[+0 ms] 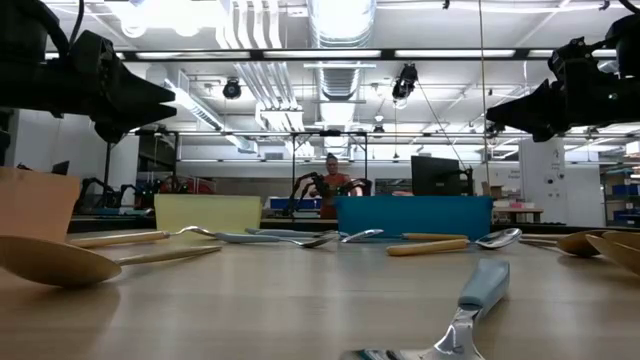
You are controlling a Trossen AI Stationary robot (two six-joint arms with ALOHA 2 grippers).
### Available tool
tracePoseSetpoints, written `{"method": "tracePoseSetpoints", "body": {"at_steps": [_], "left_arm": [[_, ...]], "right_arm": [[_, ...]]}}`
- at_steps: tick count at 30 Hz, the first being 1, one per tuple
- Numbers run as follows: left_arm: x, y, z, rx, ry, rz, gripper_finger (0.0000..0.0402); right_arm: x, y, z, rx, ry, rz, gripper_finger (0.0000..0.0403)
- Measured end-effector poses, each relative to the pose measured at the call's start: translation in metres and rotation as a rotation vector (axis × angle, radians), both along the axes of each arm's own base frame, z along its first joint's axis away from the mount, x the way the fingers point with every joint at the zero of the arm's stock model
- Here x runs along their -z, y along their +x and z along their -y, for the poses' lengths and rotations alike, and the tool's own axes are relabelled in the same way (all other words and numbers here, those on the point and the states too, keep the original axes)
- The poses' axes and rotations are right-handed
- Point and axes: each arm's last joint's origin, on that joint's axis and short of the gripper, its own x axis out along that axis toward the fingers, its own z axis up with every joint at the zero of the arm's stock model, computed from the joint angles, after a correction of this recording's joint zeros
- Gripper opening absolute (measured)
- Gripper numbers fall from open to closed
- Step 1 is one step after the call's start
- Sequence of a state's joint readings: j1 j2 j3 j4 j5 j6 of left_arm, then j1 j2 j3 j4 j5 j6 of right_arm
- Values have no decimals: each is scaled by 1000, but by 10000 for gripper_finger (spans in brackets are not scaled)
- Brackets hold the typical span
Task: Sort silverware by color (type)
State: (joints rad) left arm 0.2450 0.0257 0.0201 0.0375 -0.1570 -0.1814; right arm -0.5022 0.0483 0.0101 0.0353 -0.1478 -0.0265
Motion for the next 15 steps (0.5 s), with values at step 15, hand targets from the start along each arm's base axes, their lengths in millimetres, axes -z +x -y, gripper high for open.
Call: {"method": "tracePoseSetpoints", "body": {"at_steps": [15], "left_arm": [[0, 0, 0, 5, -64, 29, 194]], "right_arm": [[0, 0, 0, 0, 0, 0, 70]]}}
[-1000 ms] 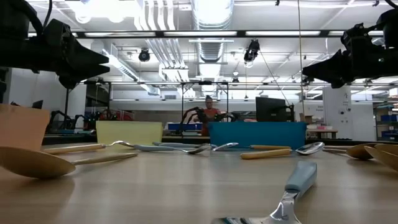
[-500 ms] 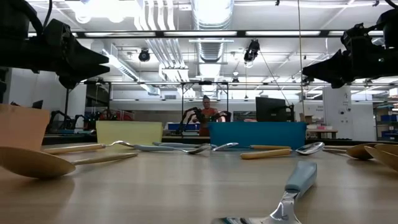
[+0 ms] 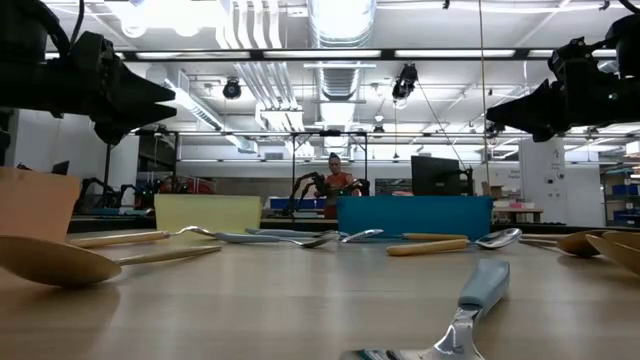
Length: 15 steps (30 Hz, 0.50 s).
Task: Sort silverware by color (type)
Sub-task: Put the orange spoon into the blue bin
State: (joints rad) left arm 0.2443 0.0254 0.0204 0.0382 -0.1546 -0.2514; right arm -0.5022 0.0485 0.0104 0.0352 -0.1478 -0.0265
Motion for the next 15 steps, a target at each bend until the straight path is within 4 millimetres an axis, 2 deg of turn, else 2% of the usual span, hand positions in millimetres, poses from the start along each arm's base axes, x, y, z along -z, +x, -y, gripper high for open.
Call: {"method": "tracePoseSetpoints", "body": {"at_steps": [4, 9, 12, 15], "left_arm": [[0, 0, 1, 35, -158, 63, 194], [4, 3, 4, 118, -241, 71, 194], [3, 4, 6, 144, -271, 87, 194], [1, 7, 9, 181, -272, 93, 194]], "right_arm": [[0, 0, 0, 0, 0, 0, 70], [0, 0, 0, -1, -10, -3, 70], [0, 0, 0, -15, 176, 67, 70], [0, -1, 2, 86, 460, 198, 70]]}}
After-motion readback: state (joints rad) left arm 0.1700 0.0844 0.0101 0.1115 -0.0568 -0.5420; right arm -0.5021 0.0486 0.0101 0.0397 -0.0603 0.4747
